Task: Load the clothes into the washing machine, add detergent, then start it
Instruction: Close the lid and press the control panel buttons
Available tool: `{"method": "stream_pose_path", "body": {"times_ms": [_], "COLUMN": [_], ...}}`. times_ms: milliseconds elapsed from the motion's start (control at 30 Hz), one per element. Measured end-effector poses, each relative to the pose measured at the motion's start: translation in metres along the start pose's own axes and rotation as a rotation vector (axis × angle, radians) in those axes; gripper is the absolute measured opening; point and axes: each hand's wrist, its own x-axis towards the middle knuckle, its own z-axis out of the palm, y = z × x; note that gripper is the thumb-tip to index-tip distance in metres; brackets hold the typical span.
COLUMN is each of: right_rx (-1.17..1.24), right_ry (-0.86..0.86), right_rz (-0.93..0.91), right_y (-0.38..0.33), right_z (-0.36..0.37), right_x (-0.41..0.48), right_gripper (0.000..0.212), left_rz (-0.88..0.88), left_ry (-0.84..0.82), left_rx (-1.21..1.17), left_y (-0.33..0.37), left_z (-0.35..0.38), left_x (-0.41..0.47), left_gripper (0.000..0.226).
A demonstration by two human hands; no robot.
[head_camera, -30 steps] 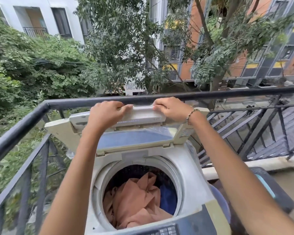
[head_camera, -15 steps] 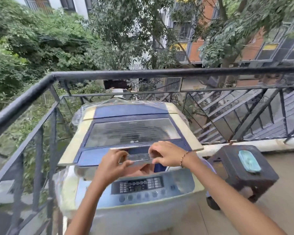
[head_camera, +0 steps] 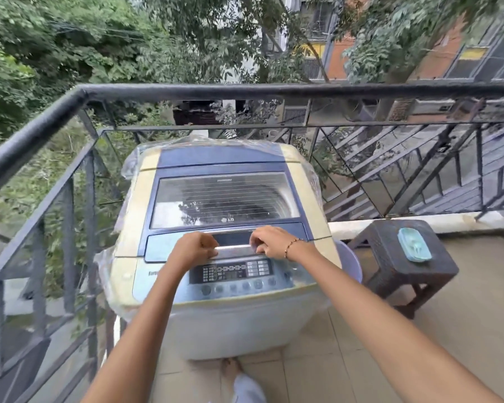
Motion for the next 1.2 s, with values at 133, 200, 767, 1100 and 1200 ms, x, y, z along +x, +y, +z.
{"method": "stream_pose_path", "body": {"times_ms": [133, 200, 767, 1100, 1200], "right_rx": [0.039, 0.036, 0.202, 0.178, 0.177], "right_ry": [-0.025, -0.052, 0.247, 0.621, 0.598], "right_rz": [0.04, 0.044, 0.068, 0.14, 0.144], "right_y": [0.002, 0.004, 0.008, 0.054, 0.062], "right_z": [0.002, 0.0, 0.017, 0.042, 0.049], "right_x": [0.01, 0.016, -0.002, -0.078, -0.09], "right_gripper": [0.017, 0.019, 0.023, 0.037, 0.039], "left_rz": [-0.044, -0.068, -0.097, -0.09, -0.09], "left_ry": [-0.067, -0.121, -0.261, -0.239, -0.266], "left_rx": [-0.007, -0.043, -0.199, -0.243, -0.265], "left_y": [0.005, 0.005, -0.006, -0.008, -0.011], "left_z": [-0.005, -0.008, -0.013, -0.011, -0.012], "left_x": [0.008, 0.014, 0.035, 0.031, 0.034], "left_gripper": [0.019, 0.015, 0.009, 0.013, 0.021]}}
